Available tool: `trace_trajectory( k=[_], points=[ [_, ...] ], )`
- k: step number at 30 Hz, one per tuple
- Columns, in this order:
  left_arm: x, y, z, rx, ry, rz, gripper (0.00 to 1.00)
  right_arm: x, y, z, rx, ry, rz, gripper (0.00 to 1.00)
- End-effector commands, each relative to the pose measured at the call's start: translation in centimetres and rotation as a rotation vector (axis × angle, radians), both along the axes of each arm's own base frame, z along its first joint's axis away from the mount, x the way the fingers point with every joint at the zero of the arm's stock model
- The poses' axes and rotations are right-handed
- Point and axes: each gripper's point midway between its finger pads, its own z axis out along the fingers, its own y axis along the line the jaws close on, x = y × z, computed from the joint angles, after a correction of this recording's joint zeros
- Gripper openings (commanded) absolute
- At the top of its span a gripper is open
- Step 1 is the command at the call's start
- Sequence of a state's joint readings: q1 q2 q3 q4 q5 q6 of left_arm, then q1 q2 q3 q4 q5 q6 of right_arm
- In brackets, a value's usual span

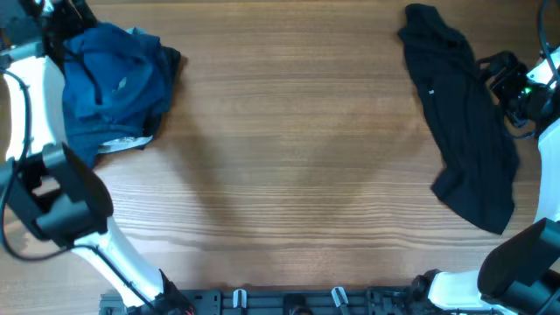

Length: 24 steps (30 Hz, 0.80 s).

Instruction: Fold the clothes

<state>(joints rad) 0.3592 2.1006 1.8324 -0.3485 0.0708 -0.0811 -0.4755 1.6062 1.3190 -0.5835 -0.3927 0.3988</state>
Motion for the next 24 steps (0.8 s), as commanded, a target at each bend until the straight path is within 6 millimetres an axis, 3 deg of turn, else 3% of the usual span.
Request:
trace_trajectory(
  k=[1, 2, 5, 7, 9, 11, 13, 14, 17, 20, 24],
  points=[
    [-1.2, 0.5, -10.7, -0.116, 0.209, 0.148, 1.00, 0.2, 0.4, -0.3, 0.003, 0.004, 0.025, 0.99],
    [-1.9, 0.0, -14.3, -0.134, 0.279, 0.150, 1.00, 0.2, 0.4, -0.3, 0.000, 0.003, 0.026, 0.99],
    [-3.3, -1.3, -19.6, -0.159, 0.378, 0.138, 1.00, 0.3, 0.4, -0.3, -0.012, 0.000, 0.038, 1.00],
    [-3.5, -2.1, -20.4, -0.159, 0.393, 0.126, 1.00, 0.3, 0.4, -0.3, -0.011, -0.001, 0.037, 0.99],
    [-3.0, -2.6, -19.8, -0.153, 0.378, 0.115, 1.00, 0.3, 0.4, -0.3, -0.011, 0.000, 0.037, 1.00],
    [-2.6, -2.8, -17.6, -0.143, 0.343, 0.110, 1.00, 0.3, 0.4, -0.3, -0.012, -0.001, 0.037, 0.99],
    [-2.4, -2.1, -13.8, -0.103, 0.287, 0.135, 1.00, 0.4, 0.3, -0.2, -0.016, -0.009, 0.037, 0.99],
    [-2.4, -1.5, -10.6, -0.071, 0.239, 0.155, 1.00, 0.6, 0.2, 0.0, -0.021, -0.017, 0.038, 1.00],
    [-3.3, -1.1, -3.7, -0.028, 0.144, 0.178, 1.00, 1.4, -0.1, 0.8, -0.071, -0.066, 0.063, 1.00],
    [-5.8, -1.9, 3.7, -0.011, 0.062, 0.177, 1.00, 2.3, -0.6, 2.3, -0.193, -0.139, 0.136, 1.00],
    [-10.9, -4.5, 10.8, -0.003, 0.024, 0.159, 1.00, 2.8, -0.8, 6.6, -0.377, -0.266, 0.216, 1.00]
  ],
)
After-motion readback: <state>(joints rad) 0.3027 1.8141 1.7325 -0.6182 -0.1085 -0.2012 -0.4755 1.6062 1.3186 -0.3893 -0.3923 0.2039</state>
